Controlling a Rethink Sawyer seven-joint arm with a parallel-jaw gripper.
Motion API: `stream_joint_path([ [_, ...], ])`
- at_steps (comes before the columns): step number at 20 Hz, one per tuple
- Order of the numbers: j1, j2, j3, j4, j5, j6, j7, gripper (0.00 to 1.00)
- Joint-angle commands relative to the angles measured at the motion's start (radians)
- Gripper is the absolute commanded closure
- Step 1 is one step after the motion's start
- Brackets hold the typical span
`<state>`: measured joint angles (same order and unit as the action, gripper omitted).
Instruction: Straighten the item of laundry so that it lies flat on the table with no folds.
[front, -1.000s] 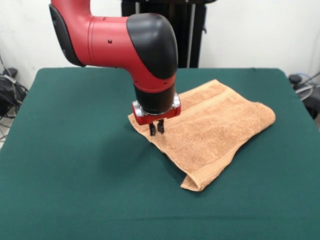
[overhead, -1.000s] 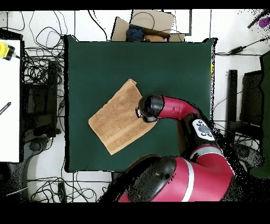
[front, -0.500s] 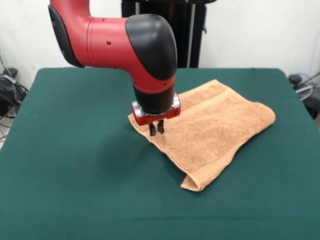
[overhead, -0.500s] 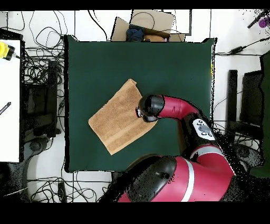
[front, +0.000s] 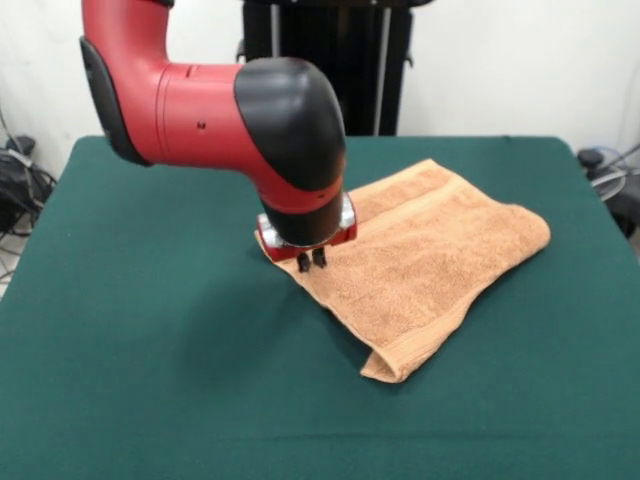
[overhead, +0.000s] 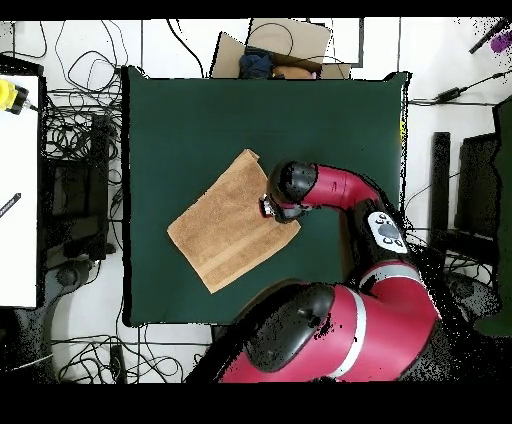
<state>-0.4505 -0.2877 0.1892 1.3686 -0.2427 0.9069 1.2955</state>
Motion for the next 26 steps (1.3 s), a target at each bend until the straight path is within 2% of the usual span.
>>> stream_joint_path([
  [1, -0.053, 0.110, 0.013, -0.158, -0.120, -0.102, -0.099, 1.00],
  [11, -0.048, 0.109, 0.015, -0.214, -0.149, -0.024, -0.118, 1.00],
  [23, 0.001, 0.149, 0.017, -0.461, -0.195, 0.296, -0.172, 1.00],
  [26, 0.013, 0.134, 0.008, -0.454, -0.206, 0.315, -0.137, 1.00],
])
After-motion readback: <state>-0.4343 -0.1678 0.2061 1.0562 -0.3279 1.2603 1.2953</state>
